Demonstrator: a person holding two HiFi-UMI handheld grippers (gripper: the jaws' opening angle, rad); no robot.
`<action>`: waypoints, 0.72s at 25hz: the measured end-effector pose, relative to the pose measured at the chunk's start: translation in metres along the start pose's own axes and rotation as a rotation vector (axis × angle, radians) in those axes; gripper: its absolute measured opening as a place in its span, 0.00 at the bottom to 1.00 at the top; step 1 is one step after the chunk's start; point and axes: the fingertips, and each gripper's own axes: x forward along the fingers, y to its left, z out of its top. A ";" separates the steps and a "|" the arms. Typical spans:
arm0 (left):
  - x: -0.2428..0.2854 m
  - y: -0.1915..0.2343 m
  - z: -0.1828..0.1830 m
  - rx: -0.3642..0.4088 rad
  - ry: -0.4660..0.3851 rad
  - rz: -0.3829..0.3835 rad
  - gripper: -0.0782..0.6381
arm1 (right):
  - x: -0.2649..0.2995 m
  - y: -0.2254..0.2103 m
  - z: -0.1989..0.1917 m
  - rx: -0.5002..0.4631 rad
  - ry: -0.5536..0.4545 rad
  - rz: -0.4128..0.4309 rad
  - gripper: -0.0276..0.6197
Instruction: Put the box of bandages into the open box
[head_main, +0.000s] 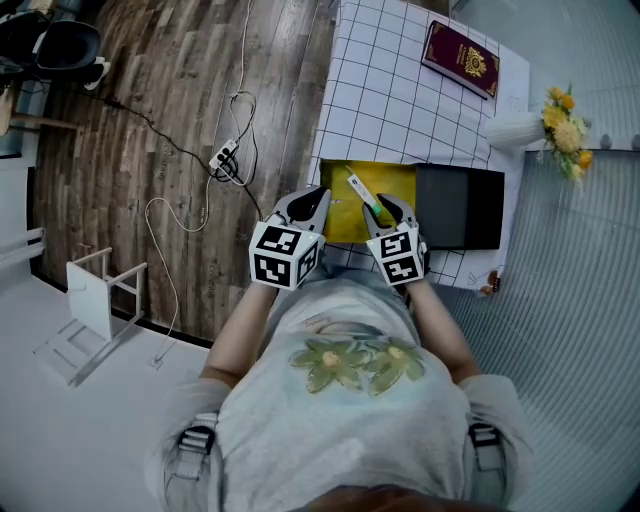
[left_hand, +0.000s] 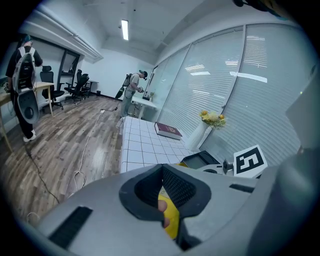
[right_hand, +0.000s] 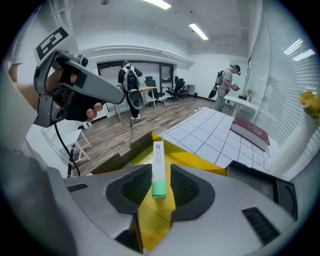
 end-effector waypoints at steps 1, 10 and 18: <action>-0.002 0.000 0.001 0.003 -0.003 0.000 0.12 | -0.004 -0.001 0.005 0.014 -0.023 -0.011 0.21; -0.014 -0.009 0.009 0.041 -0.024 -0.012 0.12 | -0.047 -0.003 0.045 0.090 -0.201 -0.022 0.06; -0.022 -0.027 0.012 0.075 -0.042 -0.034 0.12 | -0.072 0.013 0.056 0.108 -0.272 0.036 0.05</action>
